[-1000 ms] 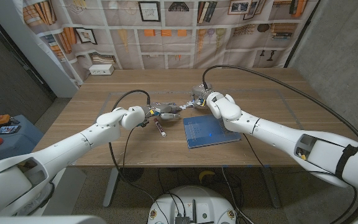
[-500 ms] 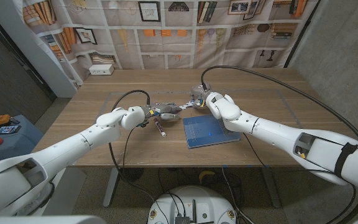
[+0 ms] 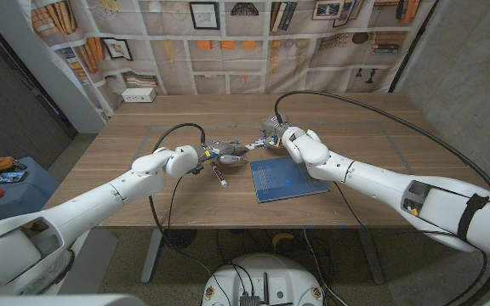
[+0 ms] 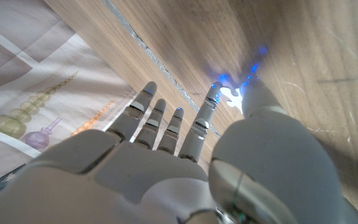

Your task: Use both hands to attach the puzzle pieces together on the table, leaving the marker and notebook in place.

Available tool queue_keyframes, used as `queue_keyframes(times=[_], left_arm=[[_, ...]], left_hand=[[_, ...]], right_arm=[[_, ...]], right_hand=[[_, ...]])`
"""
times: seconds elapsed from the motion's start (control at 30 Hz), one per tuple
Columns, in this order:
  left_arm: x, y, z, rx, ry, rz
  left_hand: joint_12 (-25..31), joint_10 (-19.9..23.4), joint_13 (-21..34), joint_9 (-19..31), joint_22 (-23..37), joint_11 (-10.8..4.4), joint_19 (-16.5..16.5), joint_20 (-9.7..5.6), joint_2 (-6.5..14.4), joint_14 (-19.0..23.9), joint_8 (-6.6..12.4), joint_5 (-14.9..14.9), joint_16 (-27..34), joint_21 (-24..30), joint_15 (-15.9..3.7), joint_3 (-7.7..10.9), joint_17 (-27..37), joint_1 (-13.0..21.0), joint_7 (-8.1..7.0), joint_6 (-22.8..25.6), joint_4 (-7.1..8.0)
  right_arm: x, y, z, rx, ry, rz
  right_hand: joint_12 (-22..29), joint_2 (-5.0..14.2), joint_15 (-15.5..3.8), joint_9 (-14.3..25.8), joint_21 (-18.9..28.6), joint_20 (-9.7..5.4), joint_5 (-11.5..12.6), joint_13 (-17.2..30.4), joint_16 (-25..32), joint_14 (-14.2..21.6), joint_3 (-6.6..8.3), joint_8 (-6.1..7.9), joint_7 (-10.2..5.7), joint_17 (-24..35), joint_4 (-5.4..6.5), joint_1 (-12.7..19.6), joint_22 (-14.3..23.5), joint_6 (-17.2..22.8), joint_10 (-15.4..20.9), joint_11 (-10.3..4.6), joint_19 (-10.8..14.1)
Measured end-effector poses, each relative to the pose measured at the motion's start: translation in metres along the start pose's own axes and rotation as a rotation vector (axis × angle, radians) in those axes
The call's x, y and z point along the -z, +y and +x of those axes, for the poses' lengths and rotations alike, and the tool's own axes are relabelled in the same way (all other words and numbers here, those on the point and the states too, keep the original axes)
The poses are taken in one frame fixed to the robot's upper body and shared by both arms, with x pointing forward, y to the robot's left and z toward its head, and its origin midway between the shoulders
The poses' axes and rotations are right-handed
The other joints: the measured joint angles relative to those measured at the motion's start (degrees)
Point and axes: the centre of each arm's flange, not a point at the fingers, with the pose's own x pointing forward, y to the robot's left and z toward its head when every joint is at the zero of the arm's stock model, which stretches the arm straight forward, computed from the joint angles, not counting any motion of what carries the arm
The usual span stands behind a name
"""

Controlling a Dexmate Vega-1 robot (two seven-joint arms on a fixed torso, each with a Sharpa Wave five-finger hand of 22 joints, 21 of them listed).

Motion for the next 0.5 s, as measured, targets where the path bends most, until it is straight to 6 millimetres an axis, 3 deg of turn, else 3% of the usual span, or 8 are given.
queue_keyframes(times=[0.5], left_arm=[[-0.0009, -0.0009, -0.0008, 0.006, 0.007, -0.003]], left_hand=[[-0.18, -0.07, -0.01, -0.04, 0.00, 0.07, 0.00, 0.00, 0.00, 0.00, -0.02, 0.00, 0.00, 0.00, 0.00, 0.24, -0.04, 0.00, -0.01, -0.02, -0.24]], right_arm=[[-0.0045, -0.0026, -0.0006, 0.002, -0.001, -0.011]], right_hand=[[0.00, 0.00, 0.00, -0.08, 0.00, 0.00, 0.00, 0.00, 0.00, 0.00, -0.49, -0.07, 0.00, -0.01, 0.00, 0.00, 0.00, 0.00, 0.00, 0.00, 0.00]])
